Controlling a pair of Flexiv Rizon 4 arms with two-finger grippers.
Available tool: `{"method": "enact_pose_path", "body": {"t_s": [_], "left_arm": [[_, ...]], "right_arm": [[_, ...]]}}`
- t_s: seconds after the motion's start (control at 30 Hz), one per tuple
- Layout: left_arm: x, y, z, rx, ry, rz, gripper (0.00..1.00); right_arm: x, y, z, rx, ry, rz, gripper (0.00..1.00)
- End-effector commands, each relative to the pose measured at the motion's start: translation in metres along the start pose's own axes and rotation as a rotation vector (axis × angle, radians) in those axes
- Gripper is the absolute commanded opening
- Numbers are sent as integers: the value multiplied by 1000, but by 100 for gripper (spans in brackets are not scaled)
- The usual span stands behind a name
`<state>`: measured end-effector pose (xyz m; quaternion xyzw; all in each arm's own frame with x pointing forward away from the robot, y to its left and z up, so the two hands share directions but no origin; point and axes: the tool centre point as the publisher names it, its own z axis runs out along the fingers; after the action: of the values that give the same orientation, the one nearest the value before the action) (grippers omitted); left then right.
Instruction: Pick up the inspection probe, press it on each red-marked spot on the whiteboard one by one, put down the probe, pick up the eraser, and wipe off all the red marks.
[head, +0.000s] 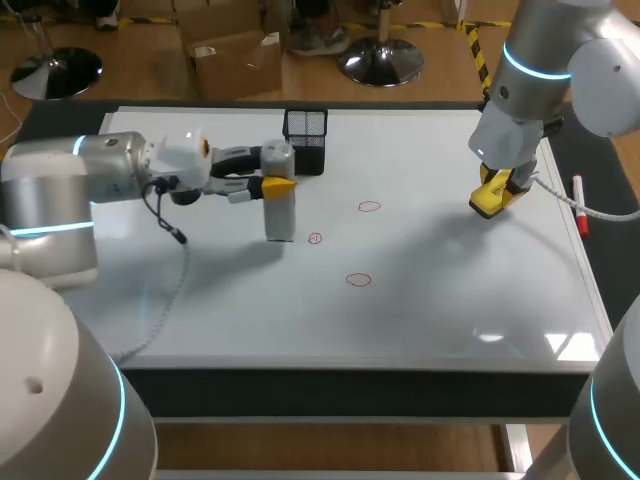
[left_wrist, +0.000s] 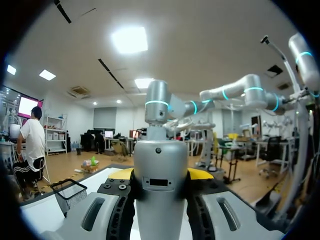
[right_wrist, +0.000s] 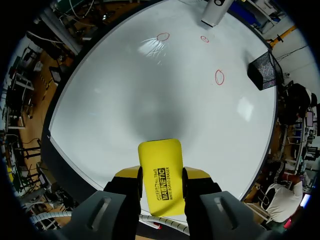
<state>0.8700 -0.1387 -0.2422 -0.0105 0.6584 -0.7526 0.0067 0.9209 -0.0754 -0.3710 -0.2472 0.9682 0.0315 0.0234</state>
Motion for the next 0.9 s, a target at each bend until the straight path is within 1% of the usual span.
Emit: {"method": "enact_pose_path", "body": {"t_s": [0.03,0.2,0.23,0.4,0.63,0.77,0.83,0.9], "left_arm": [[16,-13,-23,1,-78,12,0],[24,-21,-46,11,-115,25,0],[26,-22,-51,26,-122,14,0],[35,-23,-77,16,-159,24,0],[49,-32,-109,9,-192,46,0],[55,-37,-125,6,-214,59,0],[56,-38,-132,24,-229,46,0],[57,-38,-138,14,-238,53,0]], "right_arm": [[0,0,-1,2,3,-1,0],[0,0,-1,2,3,-1,0],[0,0,-1,2,3,-1,0],[0,0,-1,2,3,-1,0],[0,0,-1,2,3,-1,0],[0,0,-1,2,3,-1,0],[0,0,-1,2,3,-1,0],[0,0,-1,2,3,-1,0]]}}
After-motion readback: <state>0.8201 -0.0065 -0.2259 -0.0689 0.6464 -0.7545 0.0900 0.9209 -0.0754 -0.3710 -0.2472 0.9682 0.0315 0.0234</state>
